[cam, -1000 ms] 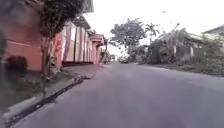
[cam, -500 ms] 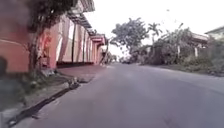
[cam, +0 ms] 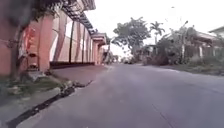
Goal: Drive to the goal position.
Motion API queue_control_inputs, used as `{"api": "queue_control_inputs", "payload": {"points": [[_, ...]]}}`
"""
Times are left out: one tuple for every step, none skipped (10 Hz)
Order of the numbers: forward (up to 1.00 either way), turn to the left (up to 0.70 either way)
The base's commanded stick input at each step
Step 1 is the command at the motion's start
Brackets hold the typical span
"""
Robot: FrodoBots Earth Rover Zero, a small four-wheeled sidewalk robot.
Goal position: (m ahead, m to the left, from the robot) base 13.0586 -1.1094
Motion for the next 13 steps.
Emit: {"api": "queue_control_inputs", "payload": {"points": [[1.0,0.0],[1.0,0.0],[1.0,0.0],[1.0,0.0],[1.0,0.0],[1.0,0.0],[1.0,0.0],[1.0,0.0],[1.0,0.0],[1.0,0.0],[1.0,0.0],[1.0,0.0],[1.0,0.0]]}}
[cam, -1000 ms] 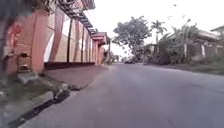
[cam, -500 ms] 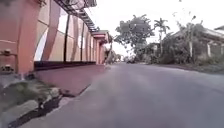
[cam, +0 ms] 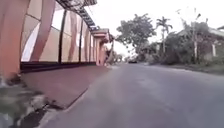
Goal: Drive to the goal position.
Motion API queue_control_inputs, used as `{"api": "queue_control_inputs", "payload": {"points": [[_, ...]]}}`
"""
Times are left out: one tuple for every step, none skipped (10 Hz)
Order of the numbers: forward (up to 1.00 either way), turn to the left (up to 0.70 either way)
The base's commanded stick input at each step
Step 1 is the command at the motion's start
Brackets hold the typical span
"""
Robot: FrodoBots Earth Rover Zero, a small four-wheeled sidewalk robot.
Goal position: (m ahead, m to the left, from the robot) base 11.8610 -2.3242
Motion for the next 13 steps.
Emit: {"api": "queue_control_inputs", "payload": {"points": [[1.0,0.0],[1.0,0.0],[1.0,0.0],[1.0,0.0],[1.0,0.0],[1.0,0.0],[1.0,0.0],[1.0,0.0],[1.0,0.0],[1.0,0.0],[1.0,-0.17],[1.0,-0.4],[1.0,-0.4]]}}
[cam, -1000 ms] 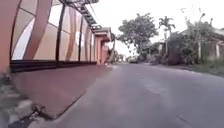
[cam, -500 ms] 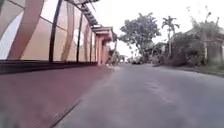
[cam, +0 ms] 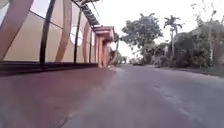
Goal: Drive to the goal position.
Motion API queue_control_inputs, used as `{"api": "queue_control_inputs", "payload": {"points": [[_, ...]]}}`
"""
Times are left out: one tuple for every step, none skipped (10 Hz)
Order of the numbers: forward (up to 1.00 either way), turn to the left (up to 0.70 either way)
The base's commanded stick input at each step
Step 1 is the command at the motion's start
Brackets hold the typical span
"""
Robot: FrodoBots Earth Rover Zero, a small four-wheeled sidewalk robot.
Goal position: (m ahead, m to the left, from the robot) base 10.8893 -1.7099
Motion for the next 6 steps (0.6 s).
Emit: {"api": "queue_control_inputs", "payload": {"points": [[1.0,-0.4],[1.0,-0.4],[1.0,-0.4],[1.0,-0.4],[1.0,-0.4],[1.0,-0.09]]}}
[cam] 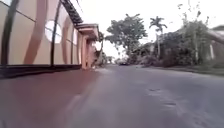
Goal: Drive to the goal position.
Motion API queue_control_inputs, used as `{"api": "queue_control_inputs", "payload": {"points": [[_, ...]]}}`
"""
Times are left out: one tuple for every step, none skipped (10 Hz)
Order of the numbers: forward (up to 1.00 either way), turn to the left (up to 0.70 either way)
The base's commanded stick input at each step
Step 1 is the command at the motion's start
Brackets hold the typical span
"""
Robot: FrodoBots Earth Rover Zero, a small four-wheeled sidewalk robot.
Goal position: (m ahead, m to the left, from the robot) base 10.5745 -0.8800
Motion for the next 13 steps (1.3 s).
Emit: {"api": "queue_control_inputs", "payload": {"points": [[1.0,0.0],[1.0,0.0],[1.0,0.0],[1.0,0.0],[1.0,0.0],[1.0,0.0],[1.0,0.0],[1.0,0.0],[1.0,0.0],[1.0,0.0],[1.0,0.0],[1.0,0.0],[1.0,0.0]]}}
